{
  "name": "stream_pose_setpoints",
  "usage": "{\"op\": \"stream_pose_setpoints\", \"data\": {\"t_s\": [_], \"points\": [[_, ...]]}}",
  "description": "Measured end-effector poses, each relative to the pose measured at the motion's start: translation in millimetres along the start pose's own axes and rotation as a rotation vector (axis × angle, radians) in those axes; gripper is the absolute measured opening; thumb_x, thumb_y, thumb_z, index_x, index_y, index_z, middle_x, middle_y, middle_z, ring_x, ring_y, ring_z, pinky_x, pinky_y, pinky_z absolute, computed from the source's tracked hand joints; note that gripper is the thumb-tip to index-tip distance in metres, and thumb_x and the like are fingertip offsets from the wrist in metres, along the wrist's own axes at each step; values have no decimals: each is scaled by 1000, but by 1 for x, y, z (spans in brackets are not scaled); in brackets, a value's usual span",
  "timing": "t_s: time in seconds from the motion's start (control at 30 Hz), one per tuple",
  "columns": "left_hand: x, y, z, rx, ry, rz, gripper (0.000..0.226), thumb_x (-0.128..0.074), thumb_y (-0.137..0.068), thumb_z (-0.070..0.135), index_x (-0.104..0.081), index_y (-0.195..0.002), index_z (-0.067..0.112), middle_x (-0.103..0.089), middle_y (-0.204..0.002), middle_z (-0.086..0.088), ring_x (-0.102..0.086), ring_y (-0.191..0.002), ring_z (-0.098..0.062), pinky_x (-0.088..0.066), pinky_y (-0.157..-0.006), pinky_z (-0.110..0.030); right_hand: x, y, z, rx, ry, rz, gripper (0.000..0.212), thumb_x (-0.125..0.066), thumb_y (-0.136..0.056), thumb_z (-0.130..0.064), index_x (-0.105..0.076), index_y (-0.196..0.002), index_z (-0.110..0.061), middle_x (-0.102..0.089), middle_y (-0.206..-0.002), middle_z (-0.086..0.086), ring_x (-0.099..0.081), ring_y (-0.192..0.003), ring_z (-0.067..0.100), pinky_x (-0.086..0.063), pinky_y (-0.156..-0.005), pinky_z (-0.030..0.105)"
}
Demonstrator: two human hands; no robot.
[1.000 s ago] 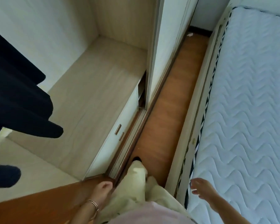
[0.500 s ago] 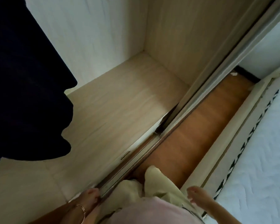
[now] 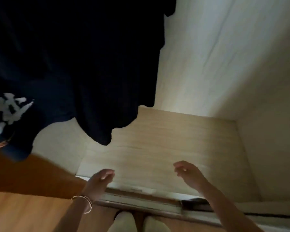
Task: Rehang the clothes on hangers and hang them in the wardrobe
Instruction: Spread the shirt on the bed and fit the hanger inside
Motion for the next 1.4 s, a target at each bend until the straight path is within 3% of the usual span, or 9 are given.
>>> {"op": "stream_pose_setpoints", "data": {"t_s": [0.17,0.37,0.57,0.67,0.87,1.0,1.2,1.3,1.4], "points": [[89,38,144,-443,-6,367,27,-59,-88,14,-58,-87,40,-66,-82,37,-61,-83,16,-42,-74,1,33,-20,-162,390,-44,-32,24,-54,-91,-17,-60,-81,-38,-64,-98,-5,-63,-95,17,-45,-80,22],[181,116,300,-1086,-296,828,29,-49,-82,36,-62,-105,26,-59,-108,18,-54,-105,7,-39,-90,-4,85,50,-333,896,-86,39,18,-55,-91,-23,-62,-93,-40,-65,-103,-17,-58,-99,-4,-42,-80,9],[252,151,394,-1264,-494,1290,32,-46,-81,25,-65,-102,11,-57,-112,1,-41,-108,-7,-17,-98,3,129,121,-441,1262,-104,271,17,-55,-91,-25,-64,-100,-36,-65,-103,-20,-57,-102,-7,-41,-89,13],[285,162,432,-1275,-580,1440,35,-43,-81,22,-63,-104,6,-56,-117,-13,-44,-115,-29,-24,-102,-16,142,149,-484,1389,-117,409,20,-56,-90,-20,-64,-105,-31,-63,-105,-20,-56,-104,-4,-40,-90,11],[339,166,507,-818,-635,1191,43,-44,-92,19,-43,-133,8,-47,-136,-16,-45,-124,-32,-35,-100,-33,162,185,-562,1434,-308,562,35,-55,-90,-23,-54,-125,-22,-57,-120,-11,-52,-113,4,-39,-95,16],[355,149,537,-617,-761,974,34,-47,-91,25,-52,-121,9,-56,-129,-13,-52,-118,-29,-42,-99,-35,168,193,-611,1270,-580,264,46,-55,-88,-20,-42,-133,-15,-52,-114,0,-53,-110,15,-43,-98,31],[347,141,560,-645,-745,865,20,-47,-89,15,-55,-74,5,-49,-66,-4,-48,-78,-25,-34,-53,-24,182,204,-633,1126,-1140,-125,11,-39,-92,8,-50,-92,7,-58,-93,18,-64,-84,23,-53,-79,32],[345,136,573,-661,-682,891,24,-41,-94,9,-52,-74,3,-39,-62,-2,-43,-69,-22,-32,-54,-25,188,210,-638,1137,-1104,-136,22,-38,-92,11,-47,-111,6,-62,-98,19,-65,-89,22,-54,-58,23],[347,137,576,-756,-471,872,40,-33,-96,3,-32,-57,9,-35,-63,-4,-36,-59,-17,-31,-54,-22,203,221,-648,1229,-1088,-100,37,-36,-90,14,-40,-126,8,-60,-121,23,-65,-99,22,-52,-61,20]]}}
Point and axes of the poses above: each hand's wrist, its own y-axis away from the middle knuckle, its own x-axis out of the back of the hand, z = x × y, the point moved 2 cm from there along -y, towards the middle knuckle
